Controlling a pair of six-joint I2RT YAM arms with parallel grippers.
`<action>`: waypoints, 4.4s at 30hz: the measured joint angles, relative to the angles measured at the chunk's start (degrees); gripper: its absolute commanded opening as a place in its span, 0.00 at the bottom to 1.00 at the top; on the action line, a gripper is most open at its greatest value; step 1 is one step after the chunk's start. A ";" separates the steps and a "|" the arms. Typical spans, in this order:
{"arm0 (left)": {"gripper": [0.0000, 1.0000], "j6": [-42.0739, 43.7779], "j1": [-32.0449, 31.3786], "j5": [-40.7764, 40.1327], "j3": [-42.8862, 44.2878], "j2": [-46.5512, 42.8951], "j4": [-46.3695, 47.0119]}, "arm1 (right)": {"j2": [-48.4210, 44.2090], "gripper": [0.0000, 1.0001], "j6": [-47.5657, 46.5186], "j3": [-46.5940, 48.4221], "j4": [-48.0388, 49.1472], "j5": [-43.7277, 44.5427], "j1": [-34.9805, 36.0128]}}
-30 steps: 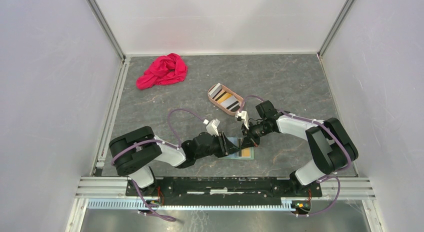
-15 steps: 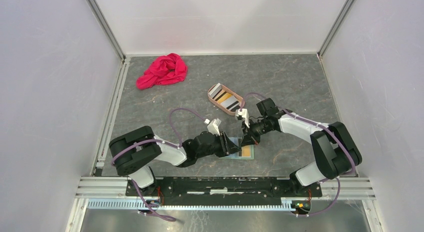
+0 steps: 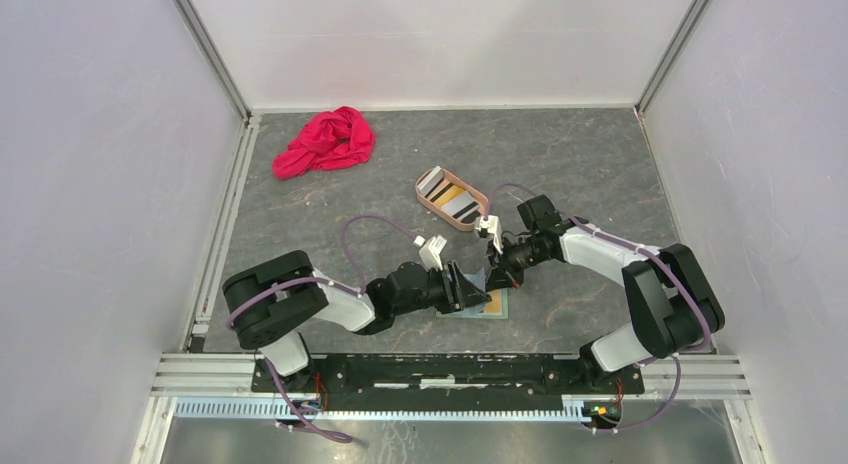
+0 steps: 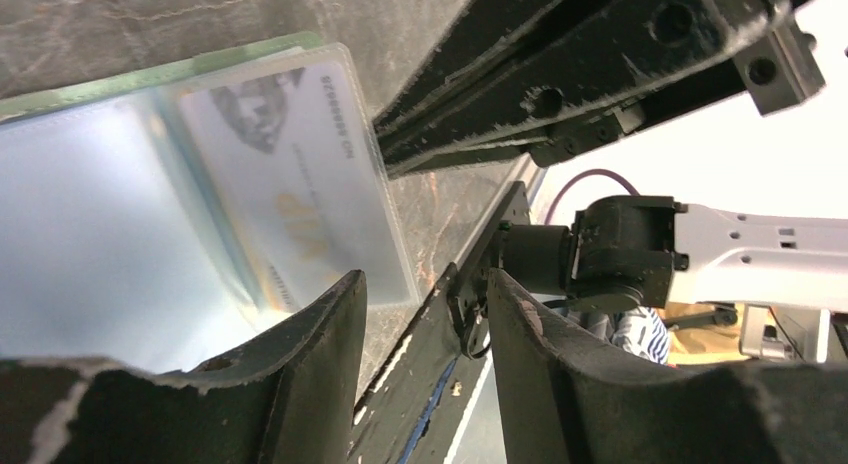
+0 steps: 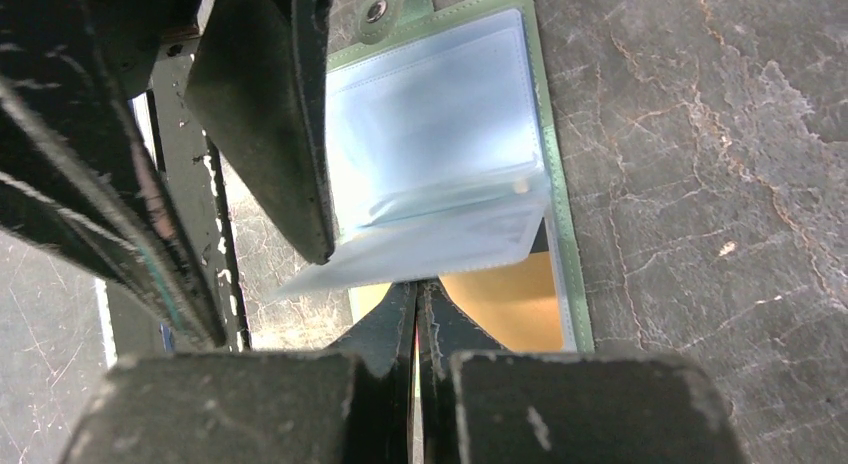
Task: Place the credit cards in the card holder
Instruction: Turn over the card holder at the center of the board, then pick up the credit card from the storage box.
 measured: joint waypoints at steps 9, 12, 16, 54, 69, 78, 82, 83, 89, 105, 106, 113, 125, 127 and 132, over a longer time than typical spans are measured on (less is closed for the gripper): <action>0.55 -0.02 -0.13 2.23 0.02 1.27 4.35 | 0.00 0.02 -0.13 0.00 -0.46 -0.33 -1.99; 0.56 0.00 -0.13 1.92 -0.20 1.01 4.74 | 0.00 0.04 -0.13 0.00 -0.57 -0.42 -2.58; 0.56 0.07 -0.13 0.02 -2.60 -3.17 4.31 | 0.00 0.04 -0.09 0.00 -0.55 -0.44 -3.89; 1.00 16.22 -0.35 -20.31 -17.16 -54.66 -10.93 | -4.83 0.11 -1.90 -0.02 -1.31 -2.16 -12.26; 0.97 16.26 -0.35 -25.31 -3.32 -45.46 -39.58 | -20.72 0.43 -4.94 -3.19 0.94 -5.53 -19.21; 0.95 17.66 -5.49 -34.12 15.13 -26.82 -59.89 | -16.35 0.44 -10.32 -3.89 -2.23 -10.86 -19.54; 0.90 17.90 -7.56 -35.67 18.86 -19.63 -64.39 | -14.84 0.43 -9.27 -3.82 -2.27 -10.32 -19.54; 0.89 17.90 -7.72 -35.87 19.78 -17.75 -65.44 | -14.82 0.43 -8.37 -3.96 -1.62 -9.92 -19.54; 0.80 17.94 -7.98 -36.41 22.60 -10.80 -69.16 | -11.52 0.43 -2.91 -4.57 1.57 -8.48 -19.54; 0.81 17.94 -8.13 -34.75 18.05 -12.59 -64.52 | -2.47 0.46 7.65 -5.25 4.68 -5.03 -19.54; 0.81 17.94 -8.13 -34.75 17.79 -12.59 -64.15 | -2.12 0.46 8.07 -5.25 4.76 -5.03 -19.54; 0.80 17.92 -8.13 -34.34 16.52 -12.59 -62.75 | -0.70 0.46 10.14 -5.27 5.27 -4.92 -19.54; 0.78 17.92 -8.13 -33.70 15.74 -12.59 -60.78 | 1.42 0.46 12.57 -5.42 5.95 -4.70 -19.54; 0.78 17.90 -8.13 -33.62 15.65 -12.57 -60.70 | 1.51 0.46 12.92 -5.66 6.51 -4.70 -19.41; 0.76 17.90 -8.13 -33.53 15.65 -12.44 -60.39 | 3.23 0.46 13.64 -5.79 6.99 -4.63 -18.80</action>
